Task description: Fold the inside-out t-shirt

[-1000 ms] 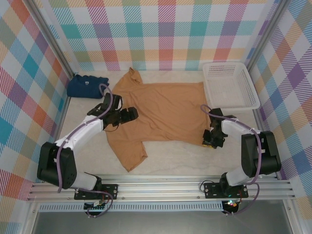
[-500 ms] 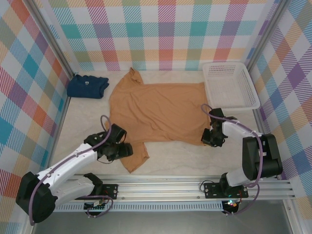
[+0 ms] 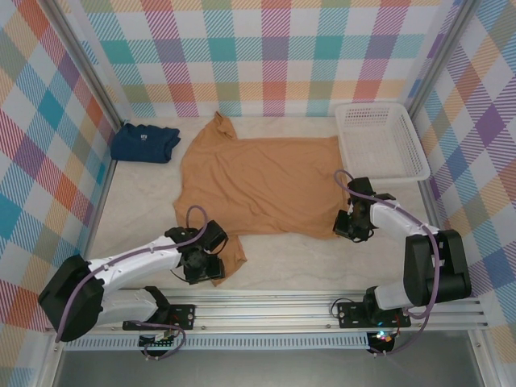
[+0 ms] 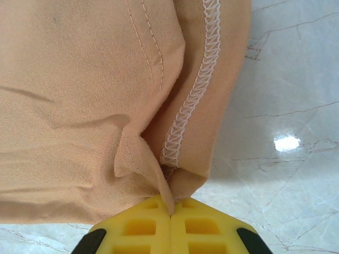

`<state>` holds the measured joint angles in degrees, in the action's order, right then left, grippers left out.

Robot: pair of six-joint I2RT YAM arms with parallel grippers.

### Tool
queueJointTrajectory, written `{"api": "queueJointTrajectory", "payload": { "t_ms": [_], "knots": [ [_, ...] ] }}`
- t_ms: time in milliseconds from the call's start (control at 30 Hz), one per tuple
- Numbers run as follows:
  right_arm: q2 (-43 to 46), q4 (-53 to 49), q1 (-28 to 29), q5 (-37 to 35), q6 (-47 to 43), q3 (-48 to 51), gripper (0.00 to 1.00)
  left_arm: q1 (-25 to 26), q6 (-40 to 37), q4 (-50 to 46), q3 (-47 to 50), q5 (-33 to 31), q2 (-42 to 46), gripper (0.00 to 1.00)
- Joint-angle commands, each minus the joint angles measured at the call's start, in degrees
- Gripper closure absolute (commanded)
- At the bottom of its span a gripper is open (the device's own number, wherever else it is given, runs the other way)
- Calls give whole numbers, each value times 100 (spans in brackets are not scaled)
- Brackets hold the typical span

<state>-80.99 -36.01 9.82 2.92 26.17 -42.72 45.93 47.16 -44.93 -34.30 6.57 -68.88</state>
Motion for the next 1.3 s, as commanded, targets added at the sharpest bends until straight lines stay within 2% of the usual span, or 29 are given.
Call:
{"api": "queueJointTrajectory", "payload": {
  "t_ms": [0, 167, 367, 533, 800, 933, 1067, 1133, 1267],
  "knots": [
    [68, -31, 37, 97, -84, 86, 96, 190, 89, 221, -42, 79, -191, 51],
    [40, -2, 37, 145, -80, 105, 96, 423, 81, 252, -85, -139, -603, 56],
    [46, -4, 38, 165, -95, 92, 96, 522, -2, 103, -150, -531, -769, 73],
    [147, -77, 37, 131, -86, 132, 96, 522, -45, 2, -257, -610, -483, 84],
    [639, -270, 37, 139, 91, 478, 97, 469, -77, -844, -426, -651, 420, 100],
    [948, -373, 37, 186, 156, 346, 97, -43, -465, -1213, -792, -502, 860, 100],
    [899, -424, 37, 142, 85, -80, 97, -1016, -1194, -1297, -1333, -360, 1008, 100],
    [773, -390, 37, 136, 58, -306, 97, -1530, -1516, -1127, -1537, -282, 959, 100],
    [491, -286, 37, -55, -67, -683, 96, -2080, -1896, -613, -1870, -389, 662, 100]
  ]
}}
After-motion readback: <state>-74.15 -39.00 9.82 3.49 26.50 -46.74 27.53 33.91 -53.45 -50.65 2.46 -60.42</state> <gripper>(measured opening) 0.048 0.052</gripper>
